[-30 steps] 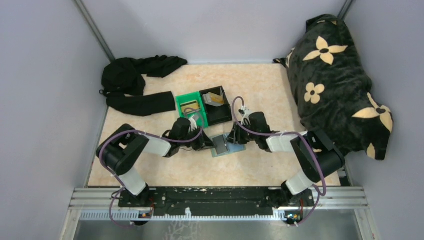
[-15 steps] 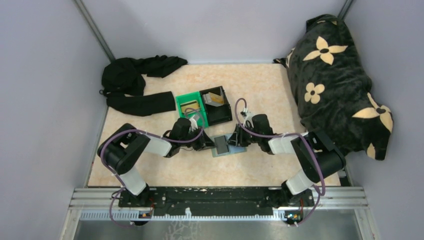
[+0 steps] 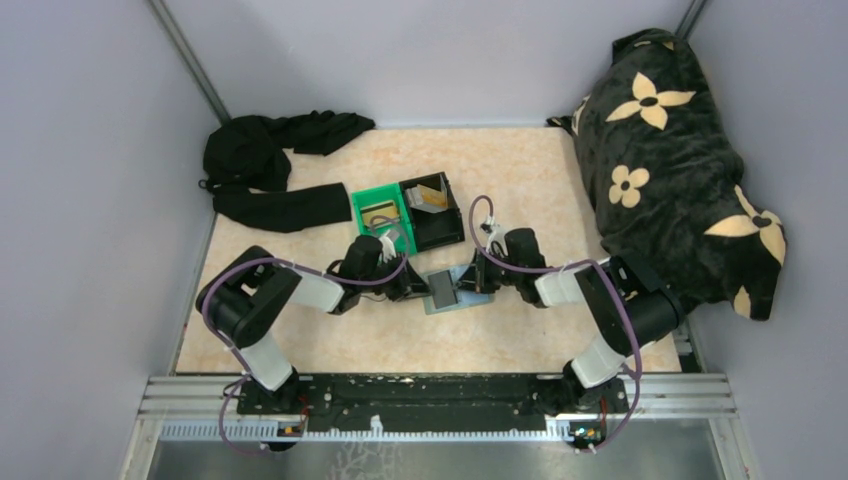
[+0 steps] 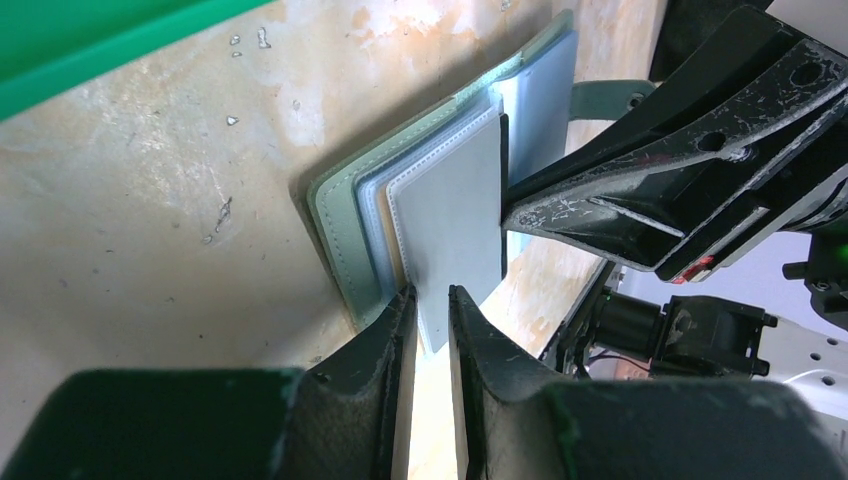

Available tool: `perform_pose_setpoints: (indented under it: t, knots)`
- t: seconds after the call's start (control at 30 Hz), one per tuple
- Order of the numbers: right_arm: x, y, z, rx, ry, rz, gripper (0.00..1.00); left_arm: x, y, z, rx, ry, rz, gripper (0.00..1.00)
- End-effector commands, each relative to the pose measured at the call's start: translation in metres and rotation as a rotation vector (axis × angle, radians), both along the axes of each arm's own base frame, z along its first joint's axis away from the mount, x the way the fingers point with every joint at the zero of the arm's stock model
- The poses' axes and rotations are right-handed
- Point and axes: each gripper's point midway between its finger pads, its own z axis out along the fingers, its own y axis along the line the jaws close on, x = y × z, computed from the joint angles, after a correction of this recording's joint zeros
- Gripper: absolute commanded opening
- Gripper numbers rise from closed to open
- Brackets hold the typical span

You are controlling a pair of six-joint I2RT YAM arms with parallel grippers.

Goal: Take the credit cards out of the card holder

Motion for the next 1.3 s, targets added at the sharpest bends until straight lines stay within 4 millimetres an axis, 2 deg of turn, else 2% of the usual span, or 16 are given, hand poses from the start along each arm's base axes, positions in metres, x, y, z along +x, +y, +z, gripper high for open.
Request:
perform_pose_setpoints:
  t: [0.0,0.23,0.57,0.77,0.8,0.83,0.9,1.13,1.27]
  knots:
    - [0.002,0.007,0.015,0.046,-0.057,0.038,0.00,-0.003,0.001,-0.013,0.037,0.023,-0.009,0.24]
    - [0.004,0.004,0.021,0.050,-0.069,0.023,0.00,-0.003,0.002,-0.015,0.046,0.026,-0.008,0.24]
    - [0.013,-0.020,0.029,0.115,-0.066,-0.057,0.00,-0.004,0.003,-0.016,0.049,0.028,-0.007,0.24]
    - [0.013,-0.018,0.028,0.118,-0.061,-0.034,0.00,-0.004,0.002,-0.016,0.042,0.032,-0.013,0.24]
    - [0.012,-0.017,0.025,0.121,-0.049,-0.027,0.05,-0.003,0.001,-0.015,0.041,0.028,-0.015,0.24]
    - [0.011,-0.016,0.023,0.131,-0.034,-0.019,0.18,-0.002,0.000,-0.015,0.042,0.027,-0.017,0.24]
    - [0.008,-0.011,0.021,0.166,-0.012,-0.001,0.25,0.000,-0.001,-0.015,0.040,0.026,-0.018,0.24]
    - [0.003,-0.004,0.008,0.233,0.046,0.024,0.25,0.000,-0.002,-0.015,0.039,0.032,-0.020,0.24]
    - [0.002,-0.002,0.009,0.255,0.052,0.033,0.25,0.000,-0.002,-0.016,0.042,0.032,-0.018,0.24]
